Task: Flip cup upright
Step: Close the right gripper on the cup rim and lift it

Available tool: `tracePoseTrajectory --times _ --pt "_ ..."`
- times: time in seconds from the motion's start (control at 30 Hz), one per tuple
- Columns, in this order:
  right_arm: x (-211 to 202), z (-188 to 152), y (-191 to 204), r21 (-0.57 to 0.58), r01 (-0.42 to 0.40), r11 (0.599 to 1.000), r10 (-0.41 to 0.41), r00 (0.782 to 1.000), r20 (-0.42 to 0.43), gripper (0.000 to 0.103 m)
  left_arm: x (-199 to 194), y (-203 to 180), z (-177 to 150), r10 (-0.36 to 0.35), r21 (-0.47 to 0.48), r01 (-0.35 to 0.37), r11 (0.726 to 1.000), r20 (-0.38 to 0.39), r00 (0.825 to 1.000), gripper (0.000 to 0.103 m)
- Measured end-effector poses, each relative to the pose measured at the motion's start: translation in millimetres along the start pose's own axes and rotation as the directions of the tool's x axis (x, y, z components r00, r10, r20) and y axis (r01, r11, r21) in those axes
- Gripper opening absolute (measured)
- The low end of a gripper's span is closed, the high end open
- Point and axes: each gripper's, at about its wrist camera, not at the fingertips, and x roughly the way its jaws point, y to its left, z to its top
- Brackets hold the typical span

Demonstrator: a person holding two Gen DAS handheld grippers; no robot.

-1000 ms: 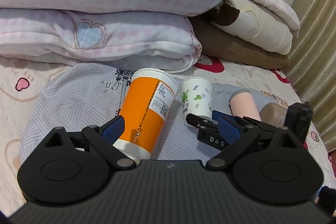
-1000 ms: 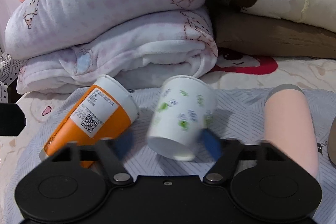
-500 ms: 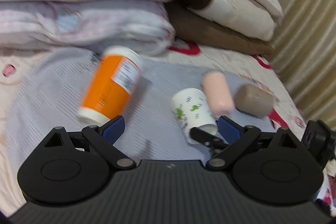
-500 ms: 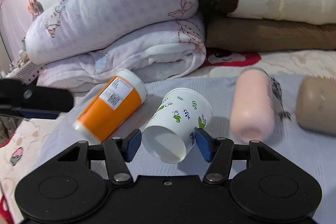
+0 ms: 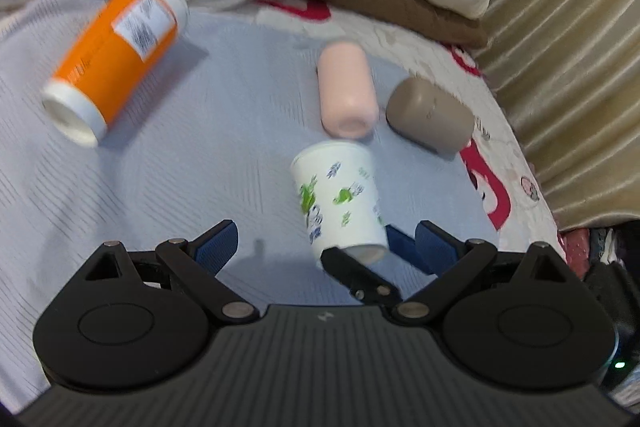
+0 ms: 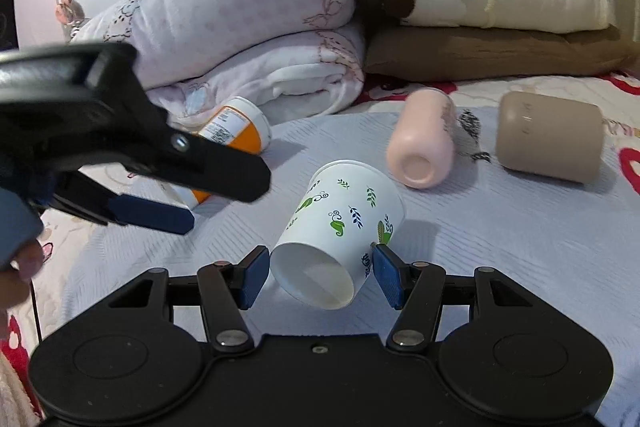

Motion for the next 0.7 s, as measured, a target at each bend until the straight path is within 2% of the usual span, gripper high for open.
tracePoseTrajectory --times 0.37,0.4,0.43,0.47,0.53,0.57,0.7 --pt "-9 -9 -13 0.016 0.024 1.0 -0.023 0.999 -0.046 0.063 50 -1 -11 -0.088 -0.081 0.081 0.993 -0.095 0.992 0.096" --pt "-9 -9 -13 0.008 0.033 0.999 -0.032 0.998 -0.054 0.063 51 0 -11 -0.096 -0.079 0.088 0.993 -0.098 0.991 0.091" --pt "-8 -9 -13 -0.001 0.041 0.999 -0.041 0.997 -0.061 0.063 52 -1 -11 -0.098 -0.073 0.091 0.993 -0.1 0.99 0.076" --pt "-8 -10 -14 -0.005 0.041 0.999 -0.041 0.997 -0.067 0.064 53 -1 -11 -0.092 -0.065 0.086 0.994 -0.105 0.99 0.07" --pt "-7 -9 -16 0.003 0.021 1.0 -0.02 0.997 -0.08 0.073 52 -3 -12 -0.091 -0.048 0.086 0.995 -0.109 0.99 0.069" --pt "-9 -8 -20 0.013 0.011 1.0 -0.01 0.996 -0.087 0.081 52 -4 -11 -0.093 -0.045 0.089 0.995 -0.106 0.99 0.069" --pt "-5 5 -31 0.055 -0.043 0.998 0.052 0.985 -0.163 0.085 55 -2 -2 -0.108 -0.053 0.103 0.993 -0.104 0.989 0.069"
